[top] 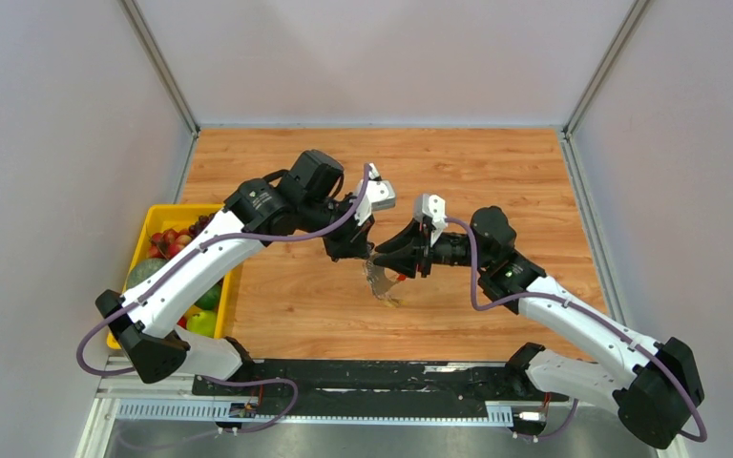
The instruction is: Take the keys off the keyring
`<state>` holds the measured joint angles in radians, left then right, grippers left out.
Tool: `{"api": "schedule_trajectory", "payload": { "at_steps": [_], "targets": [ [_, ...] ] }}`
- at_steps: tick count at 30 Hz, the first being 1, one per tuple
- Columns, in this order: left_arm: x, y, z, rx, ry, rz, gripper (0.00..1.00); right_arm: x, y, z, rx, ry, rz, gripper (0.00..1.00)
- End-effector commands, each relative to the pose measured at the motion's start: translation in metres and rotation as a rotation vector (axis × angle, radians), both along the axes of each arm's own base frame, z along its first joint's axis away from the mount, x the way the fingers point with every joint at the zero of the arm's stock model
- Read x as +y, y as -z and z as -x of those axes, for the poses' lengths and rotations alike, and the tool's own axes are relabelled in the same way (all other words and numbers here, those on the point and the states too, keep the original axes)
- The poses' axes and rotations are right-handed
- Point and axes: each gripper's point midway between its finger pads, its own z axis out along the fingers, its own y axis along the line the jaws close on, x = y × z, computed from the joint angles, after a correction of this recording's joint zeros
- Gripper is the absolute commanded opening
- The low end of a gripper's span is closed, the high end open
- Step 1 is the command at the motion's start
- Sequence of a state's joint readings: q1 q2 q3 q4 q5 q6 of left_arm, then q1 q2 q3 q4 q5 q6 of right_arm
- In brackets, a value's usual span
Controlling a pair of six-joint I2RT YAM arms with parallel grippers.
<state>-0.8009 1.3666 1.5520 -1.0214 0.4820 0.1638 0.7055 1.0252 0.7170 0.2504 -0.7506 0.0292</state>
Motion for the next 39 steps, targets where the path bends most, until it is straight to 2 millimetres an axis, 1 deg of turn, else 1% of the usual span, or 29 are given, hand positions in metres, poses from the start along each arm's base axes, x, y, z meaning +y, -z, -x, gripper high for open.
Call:
{"api": "schedule_trajectory", "payload": {
  "at_steps": [1,9,13,19,21,37,38,39],
  "targets": [
    [-0.004,-0.023,0.007,-0.069,0.051,0.077,0.00,0.004,-0.011,0.011,-0.037,-0.058,-0.035,0.31],
    [-0.005,-0.026,0.009,-0.080,0.066,0.087,0.00,0.008,-0.008,0.012,-0.032,-0.065,-0.028,0.23],
    [-0.005,-0.027,0.008,-0.087,0.061,0.087,0.00,0.009,-0.007,0.011,-0.030,-0.061,-0.026,0.12],
    [-0.003,-0.031,0.008,-0.103,0.052,0.099,0.00,0.008,-0.008,0.010,-0.033,-0.052,-0.028,0.05],
    [-0.003,-0.033,0.009,-0.107,0.051,0.103,0.00,0.008,-0.008,0.010,-0.032,-0.050,-0.027,0.00],
    [0.006,-0.033,0.005,-0.160,0.025,0.090,0.00,0.005,-0.008,0.011,-0.047,-0.038,-0.023,0.00],
    [0.007,-0.033,0.005,-0.161,0.026,0.091,0.00,0.005,-0.009,0.012,-0.049,-0.045,-0.024,0.02],
    [0.007,-0.033,0.005,-0.162,0.025,0.093,0.00,0.005,-0.009,0.013,-0.050,-0.050,-0.026,0.14]
  ]
}}
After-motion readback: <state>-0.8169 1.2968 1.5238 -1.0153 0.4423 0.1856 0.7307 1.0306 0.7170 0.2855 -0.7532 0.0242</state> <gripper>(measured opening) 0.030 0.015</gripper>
